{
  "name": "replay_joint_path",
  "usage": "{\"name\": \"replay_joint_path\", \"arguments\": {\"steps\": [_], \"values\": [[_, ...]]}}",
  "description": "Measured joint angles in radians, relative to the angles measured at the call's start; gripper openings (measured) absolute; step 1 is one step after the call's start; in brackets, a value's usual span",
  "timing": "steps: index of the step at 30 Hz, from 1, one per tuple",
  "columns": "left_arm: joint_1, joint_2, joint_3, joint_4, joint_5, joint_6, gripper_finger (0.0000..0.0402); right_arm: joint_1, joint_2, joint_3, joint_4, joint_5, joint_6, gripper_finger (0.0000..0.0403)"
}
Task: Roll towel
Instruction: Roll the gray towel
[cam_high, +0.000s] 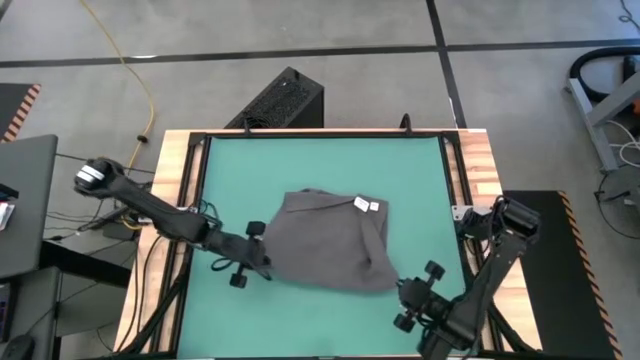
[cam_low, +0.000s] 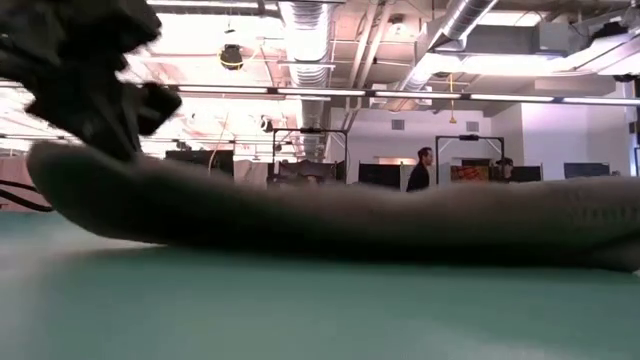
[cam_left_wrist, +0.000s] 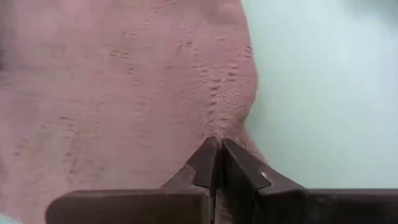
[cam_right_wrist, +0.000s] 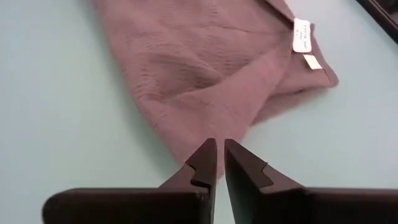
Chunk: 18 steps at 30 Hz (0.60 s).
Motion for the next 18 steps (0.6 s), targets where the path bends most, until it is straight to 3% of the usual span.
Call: {"name": "replay_joint_path", "arguments": {"steps": [4, 8, 10, 13, 16, 18], "values": [[-0.050, -0.154, -0.004, -0.115, -0.076, -0.072, 0.0056, -0.035, 0.007, 0.000, 0.084, 0.000, -0.127, 0.0081], [-0.100, -0.207, -0.026, -0.185, -0.124, -0.139, 0.0110, -0.059, 0.007, 0.000, 0.084, -0.001, -0.134, 0.0136], [-0.122, -0.205, -0.027, -0.193, -0.117, -0.160, 0.0135, -0.059, 0.007, 0.000, 0.102, 0.012, -0.158, 0.0169], [-0.173, -0.161, -0.027, -0.178, -0.097, -0.147, 0.0159, -0.057, 0.015, 0.000, 0.241, 0.050, -0.362, 0.0209], [-0.239, -0.096, -0.027, -0.183, -0.152, -0.087, 0.0165, -0.064, 0.049, 0.000, 0.345, 0.048, -0.572, 0.0224], [-0.264, -0.045, -0.027, -0.185, -0.196, -0.073, 0.0166, -0.079, 0.078, 0.000, 0.361, 0.040, -0.620, 0.0225]]}}
